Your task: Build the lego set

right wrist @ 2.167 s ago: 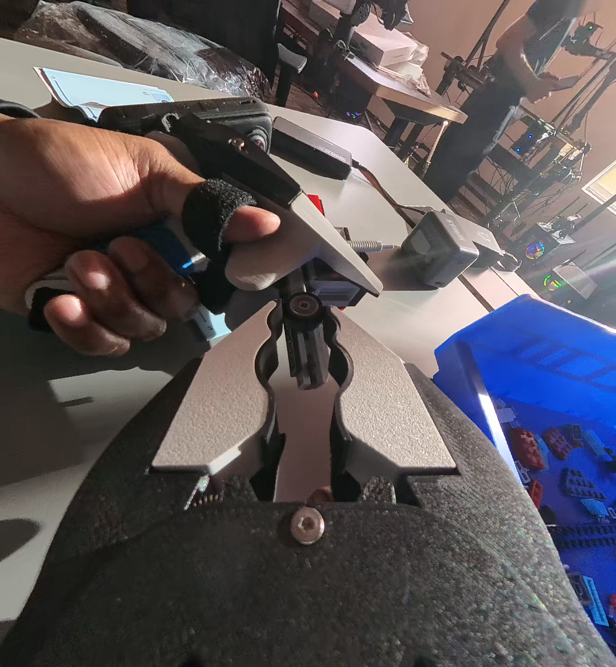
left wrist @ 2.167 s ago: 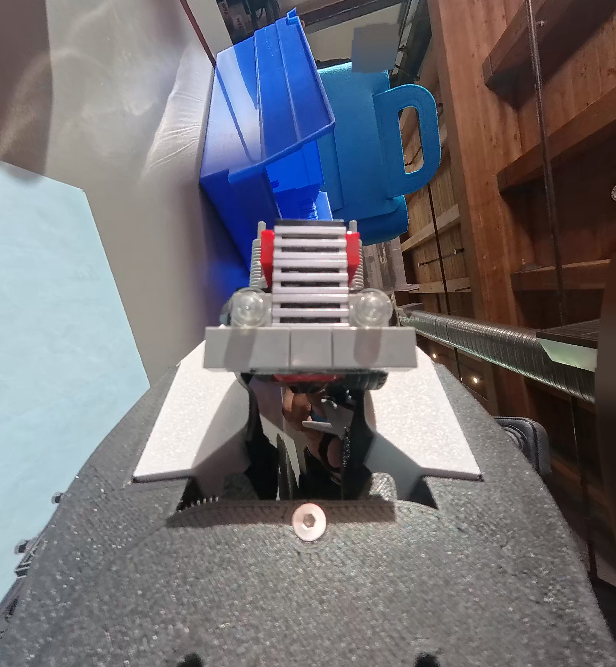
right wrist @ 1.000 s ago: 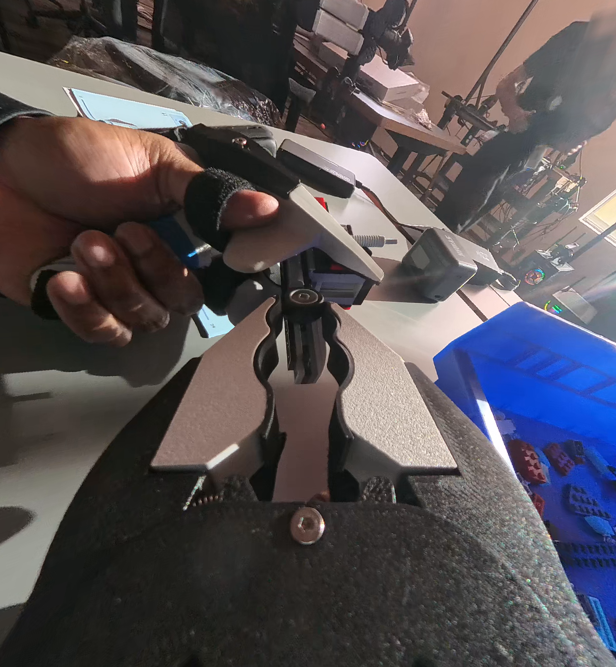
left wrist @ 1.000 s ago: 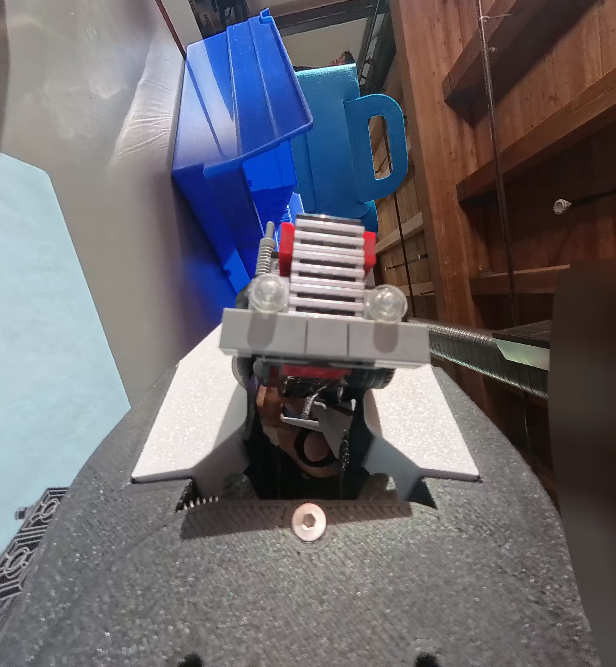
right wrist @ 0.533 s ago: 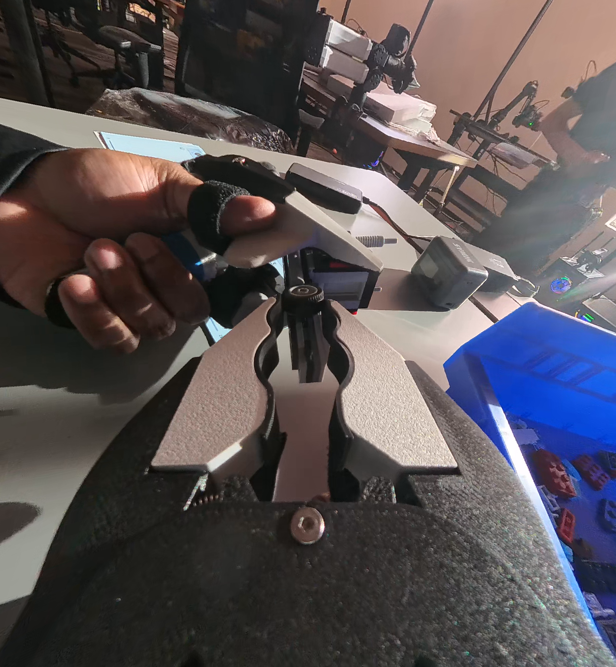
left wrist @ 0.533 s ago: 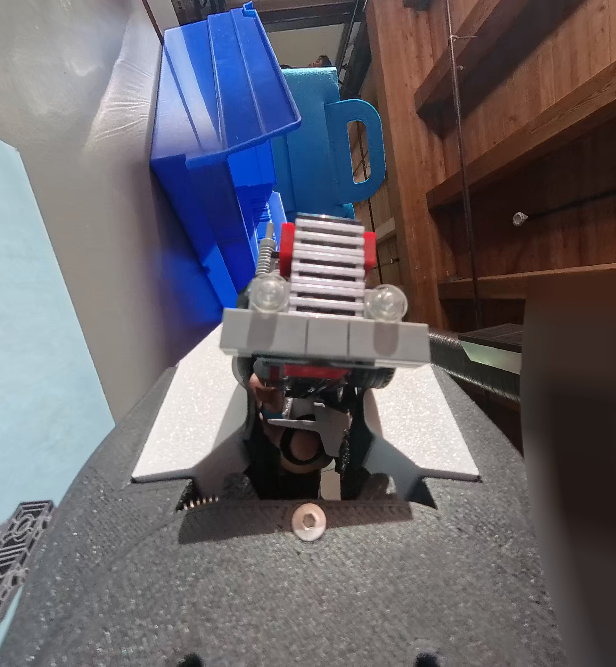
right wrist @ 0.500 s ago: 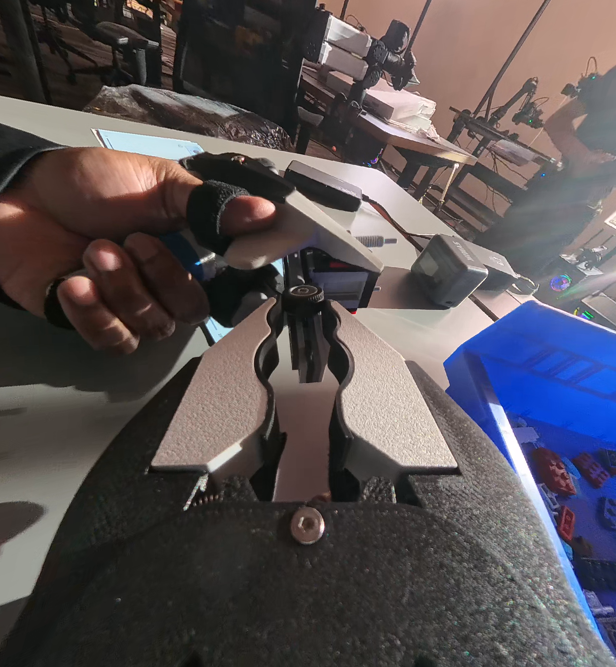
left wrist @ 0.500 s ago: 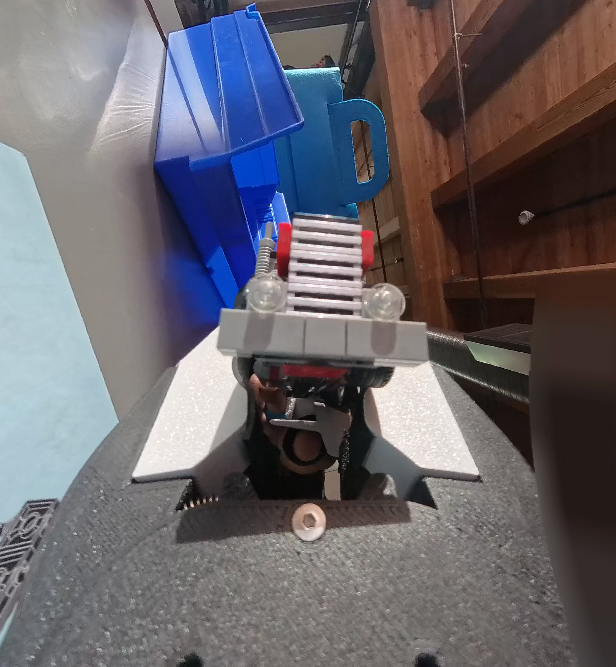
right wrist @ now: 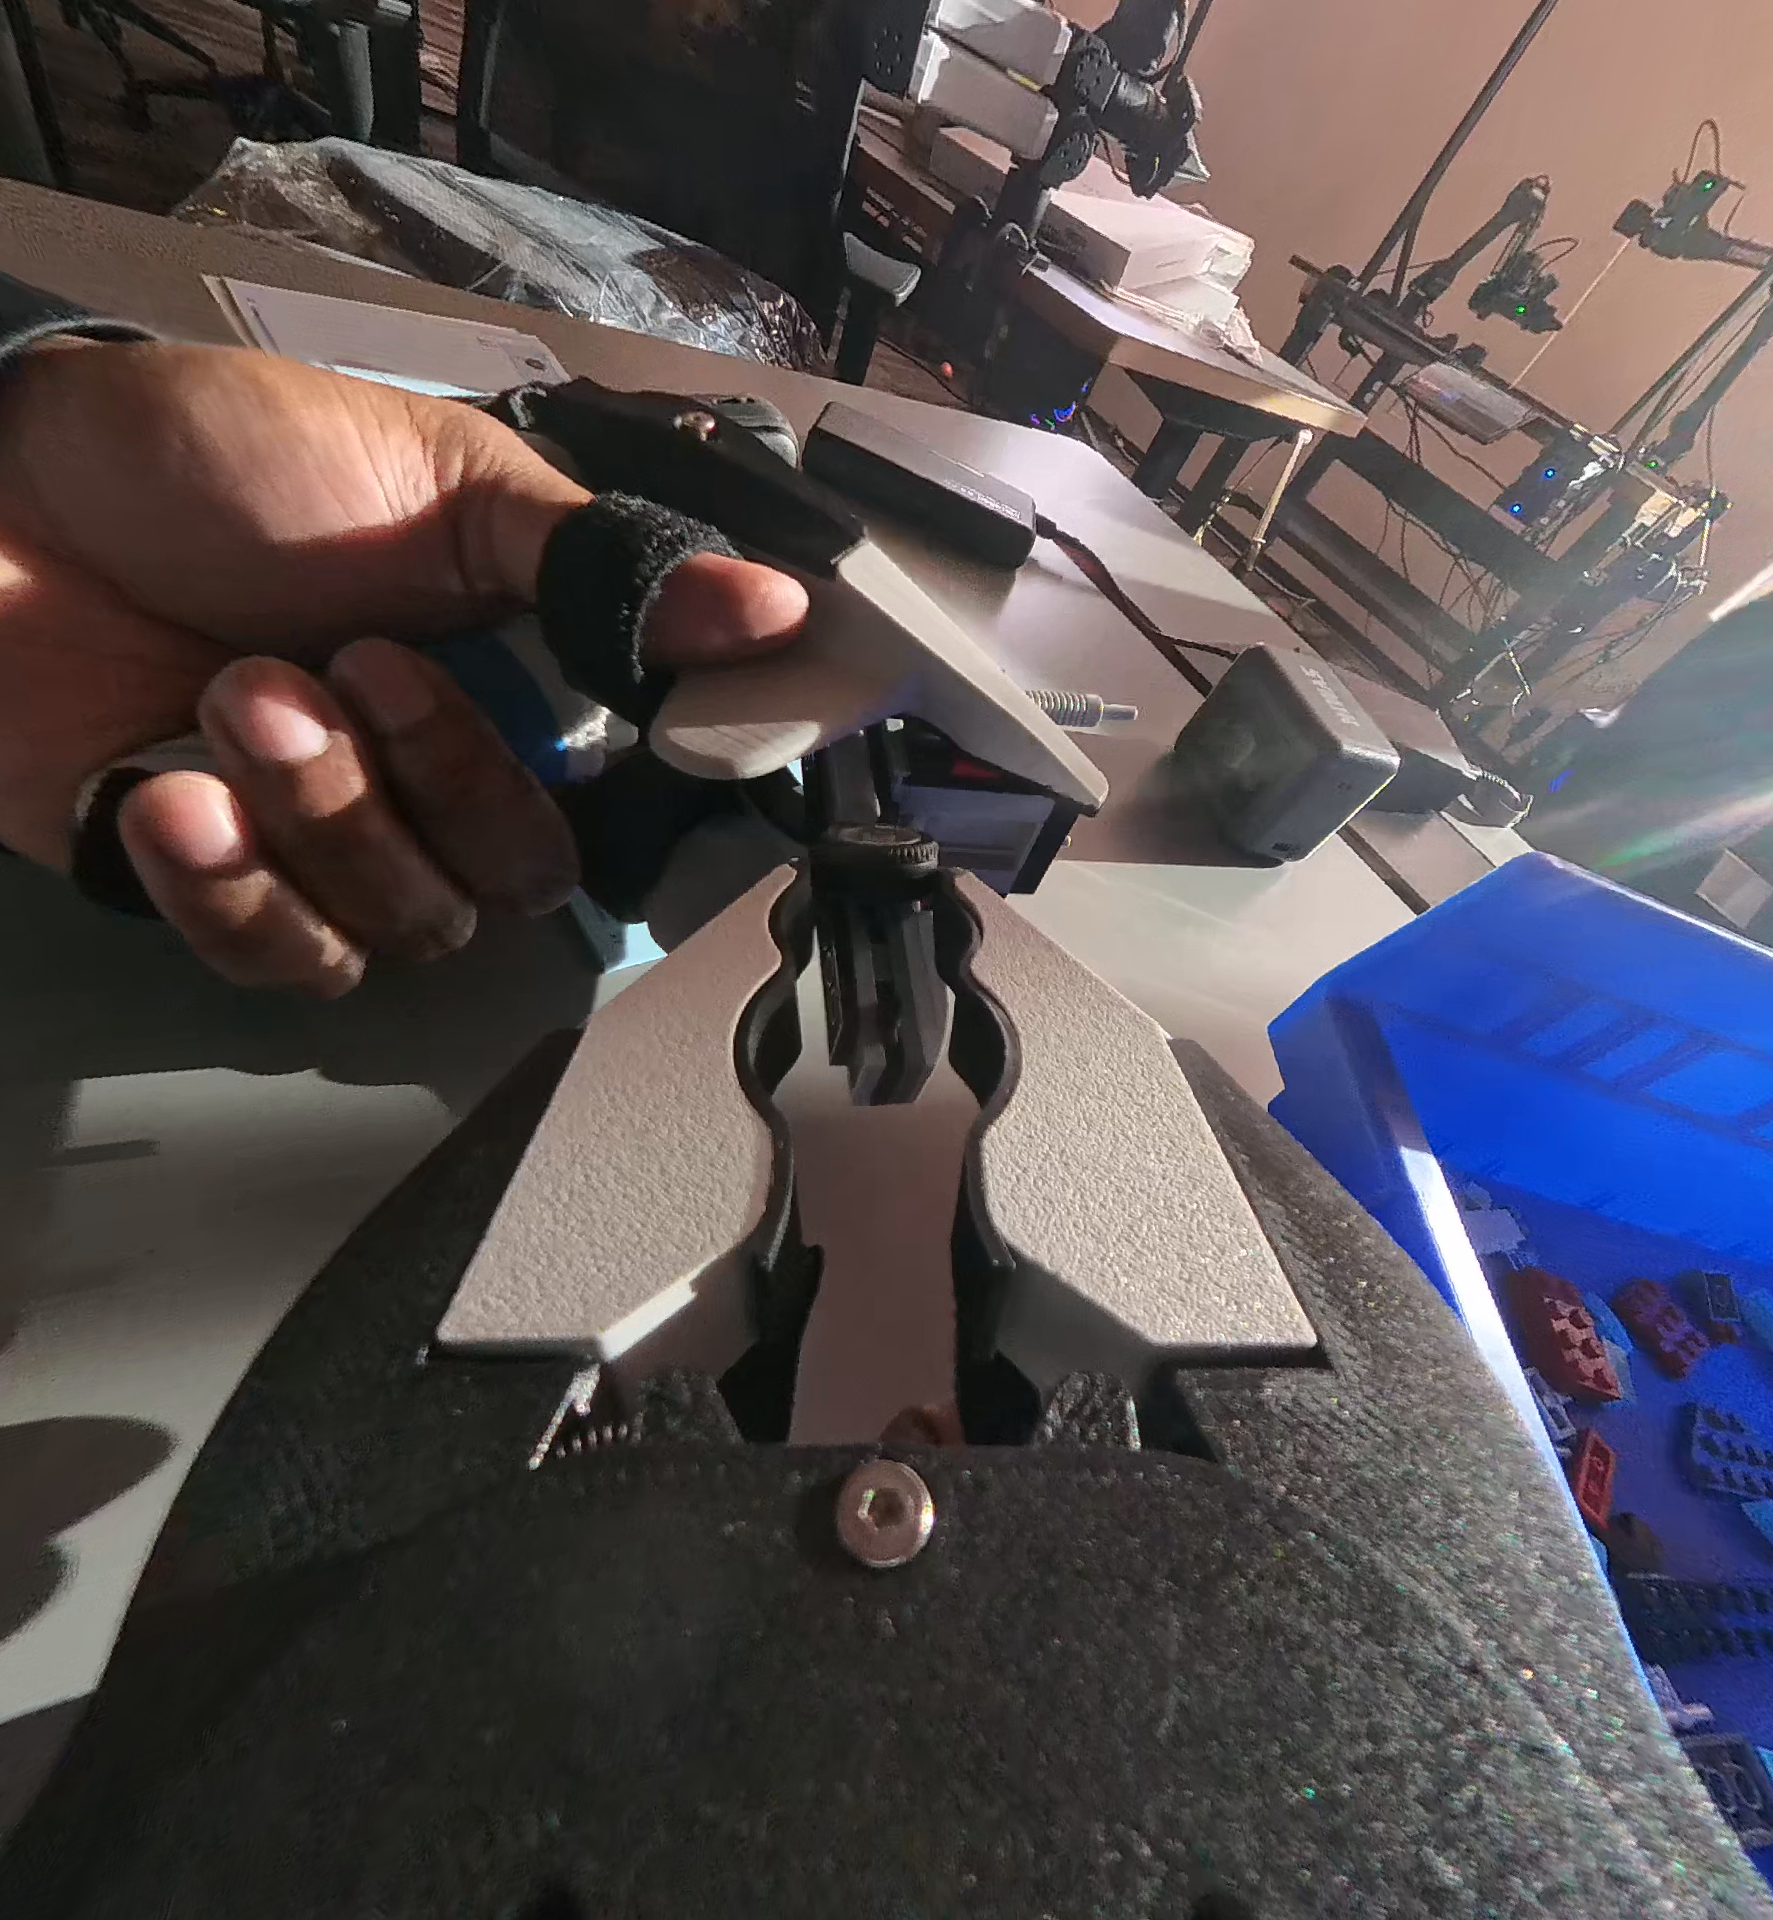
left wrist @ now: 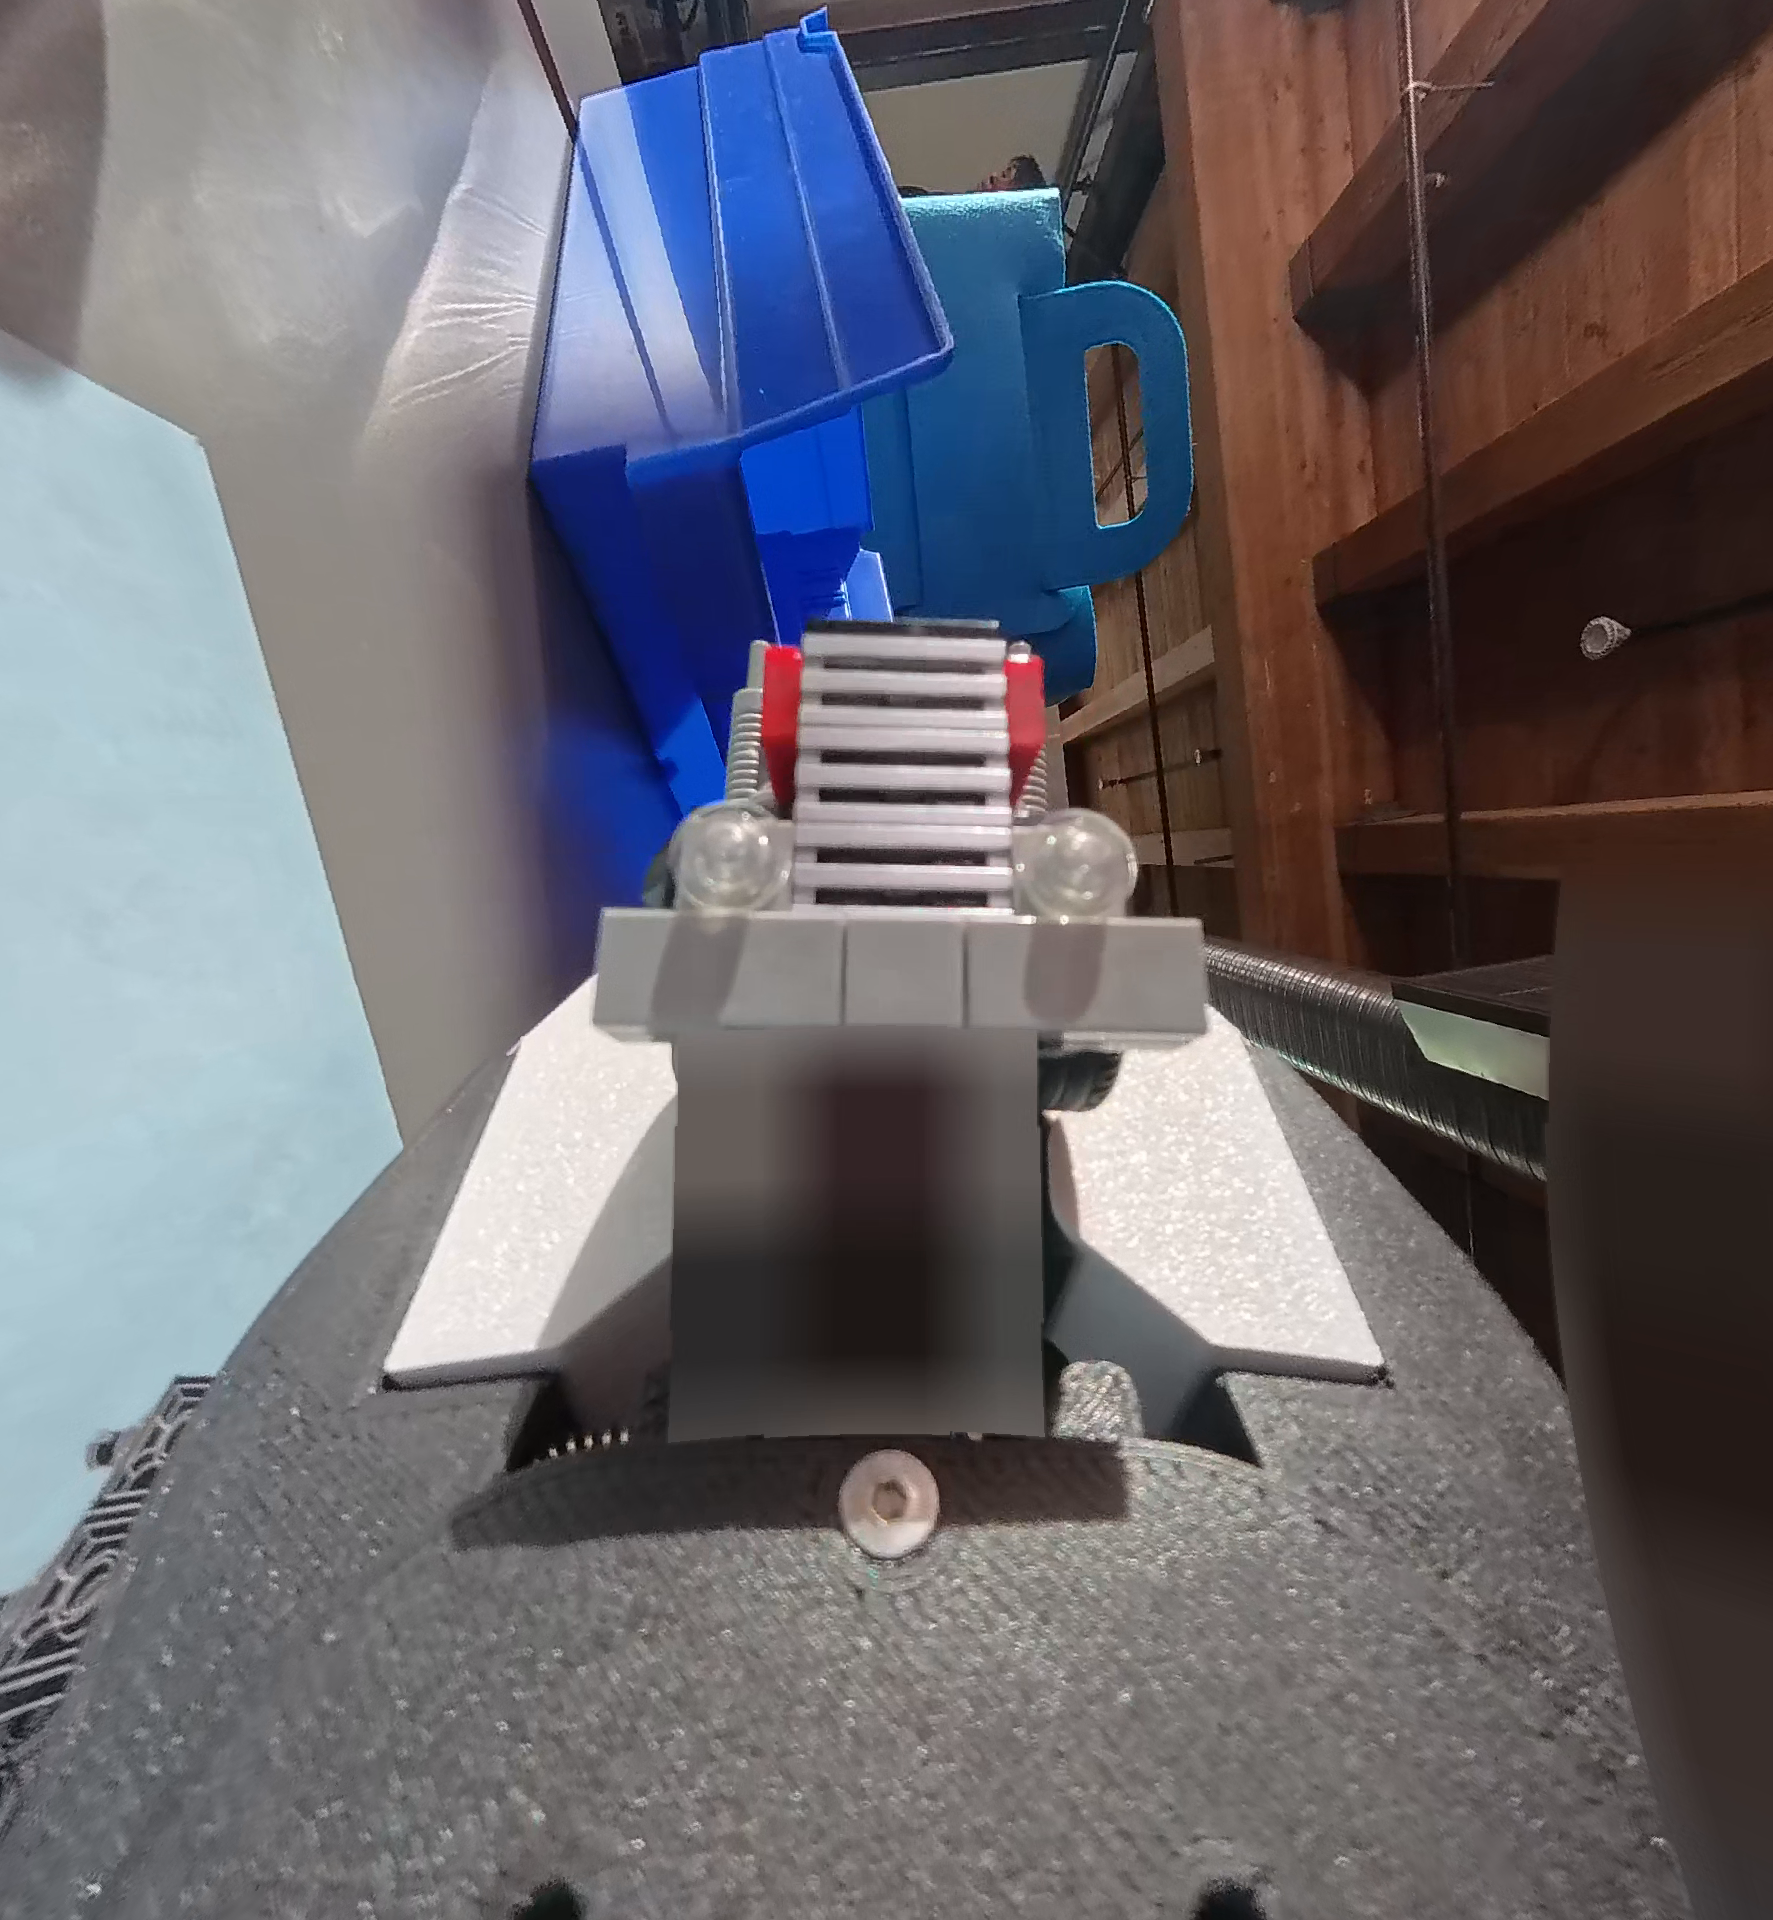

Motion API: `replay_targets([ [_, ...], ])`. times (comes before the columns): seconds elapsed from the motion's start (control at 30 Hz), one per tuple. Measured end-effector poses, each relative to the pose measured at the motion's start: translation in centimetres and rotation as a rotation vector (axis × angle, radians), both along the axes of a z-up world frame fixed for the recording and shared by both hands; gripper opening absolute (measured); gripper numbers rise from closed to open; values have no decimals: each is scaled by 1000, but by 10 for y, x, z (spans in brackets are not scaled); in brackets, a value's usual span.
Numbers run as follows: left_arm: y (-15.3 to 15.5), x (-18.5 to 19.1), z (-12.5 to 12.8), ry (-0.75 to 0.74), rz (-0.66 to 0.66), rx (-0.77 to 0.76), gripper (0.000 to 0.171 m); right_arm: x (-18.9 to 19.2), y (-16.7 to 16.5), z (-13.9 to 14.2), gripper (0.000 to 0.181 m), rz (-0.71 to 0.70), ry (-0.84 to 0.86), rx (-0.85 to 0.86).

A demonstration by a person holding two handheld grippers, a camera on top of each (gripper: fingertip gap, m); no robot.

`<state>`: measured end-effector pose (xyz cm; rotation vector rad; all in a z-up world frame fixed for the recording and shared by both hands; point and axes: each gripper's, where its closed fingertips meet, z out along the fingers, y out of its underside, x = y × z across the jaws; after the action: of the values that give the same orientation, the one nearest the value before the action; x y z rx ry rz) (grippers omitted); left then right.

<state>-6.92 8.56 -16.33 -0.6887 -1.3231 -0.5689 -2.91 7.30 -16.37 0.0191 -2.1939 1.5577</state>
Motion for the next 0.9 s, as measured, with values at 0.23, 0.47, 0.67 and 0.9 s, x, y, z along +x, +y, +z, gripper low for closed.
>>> replay_targets([
  [0.23, 0, 0, -1, -4, 3, -7, 55, 0, 1, 1, 31, -3, -2, -1],
  [0.47, -1, 0, -3, -16, 6, -12, 54, -1, 2, 3, 31, -11, 22, -1],
  [0.67, -2, -1, -4, -17, 8, -17, 55, 1, 2, 6, 30, -7, 78, 1],
  [0.9, -1, 0, -5, -18, 3, -31, 55, 6, 0, 8, 25, 1, 144, 11],
])
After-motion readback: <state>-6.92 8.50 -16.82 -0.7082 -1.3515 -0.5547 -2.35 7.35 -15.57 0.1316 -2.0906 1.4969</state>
